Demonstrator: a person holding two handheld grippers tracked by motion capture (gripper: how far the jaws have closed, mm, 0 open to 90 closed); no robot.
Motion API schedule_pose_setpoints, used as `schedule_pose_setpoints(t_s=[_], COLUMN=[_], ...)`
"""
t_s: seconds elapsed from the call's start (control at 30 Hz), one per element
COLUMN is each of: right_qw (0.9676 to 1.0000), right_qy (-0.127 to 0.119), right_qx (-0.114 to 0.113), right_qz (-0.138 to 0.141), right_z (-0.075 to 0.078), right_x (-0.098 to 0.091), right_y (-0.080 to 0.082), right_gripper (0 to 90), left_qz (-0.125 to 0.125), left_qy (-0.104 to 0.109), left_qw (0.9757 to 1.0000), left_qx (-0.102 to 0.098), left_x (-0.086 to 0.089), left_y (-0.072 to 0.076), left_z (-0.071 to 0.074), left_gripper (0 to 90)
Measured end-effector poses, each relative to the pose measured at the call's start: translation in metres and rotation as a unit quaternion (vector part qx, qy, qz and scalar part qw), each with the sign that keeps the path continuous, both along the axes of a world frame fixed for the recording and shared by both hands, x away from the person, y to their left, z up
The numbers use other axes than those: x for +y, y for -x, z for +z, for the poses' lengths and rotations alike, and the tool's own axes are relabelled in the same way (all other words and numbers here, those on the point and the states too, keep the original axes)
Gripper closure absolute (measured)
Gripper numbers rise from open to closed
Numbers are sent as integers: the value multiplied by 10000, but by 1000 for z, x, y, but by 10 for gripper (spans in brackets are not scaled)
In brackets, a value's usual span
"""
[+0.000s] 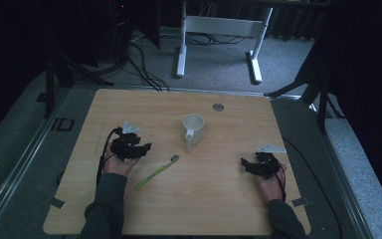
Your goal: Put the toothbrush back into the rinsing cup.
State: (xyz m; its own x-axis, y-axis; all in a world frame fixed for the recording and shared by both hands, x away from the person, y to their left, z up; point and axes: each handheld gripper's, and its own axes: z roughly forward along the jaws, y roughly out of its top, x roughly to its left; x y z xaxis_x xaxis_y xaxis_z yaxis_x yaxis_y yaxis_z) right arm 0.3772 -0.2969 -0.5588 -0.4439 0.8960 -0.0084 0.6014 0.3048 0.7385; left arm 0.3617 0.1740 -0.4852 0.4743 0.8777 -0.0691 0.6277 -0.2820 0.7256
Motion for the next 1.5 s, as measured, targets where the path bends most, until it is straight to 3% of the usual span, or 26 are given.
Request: schedule_pose_setpoints(t_s=[0.33, 0.47, 0.9, 1.03, 1.3, 1.5], right_qw=[10000, 10000, 10000, 10000, 10000, 10000], right_qy=[-6, -3, -7, -3, 5, -1], right_qx=[0, 0, 1, -2, -9, -10], right_qz=[-4, -1, -4, -2, 4, -1], right_z=[0, 0, 0, 0, 0, 0], right_x=[0, 0, 0, 0, 0, 0], right_y=[0, 0, 0, 0, 0, 0], right_gripper=[293, 293, 293, 293, 293, 293], left_qz=[-193, -204, -526, -758, -956, -1167], left_qy=[-113, -53, -248, -422, -588, -861], left_qw=[9997, 9997, 9983, 9962, 9935, 9888], left_qx=[-45, -79, -49, 49, 165, 350], left_x=[-5, -6, -24, -31, -37, -45], left_y=[0, 0, -3, -6, -9, -14], left_z=[14, 20, 41, 46, 54, 63], left_gripper=[485, 489, 501, 517, 542, 545])
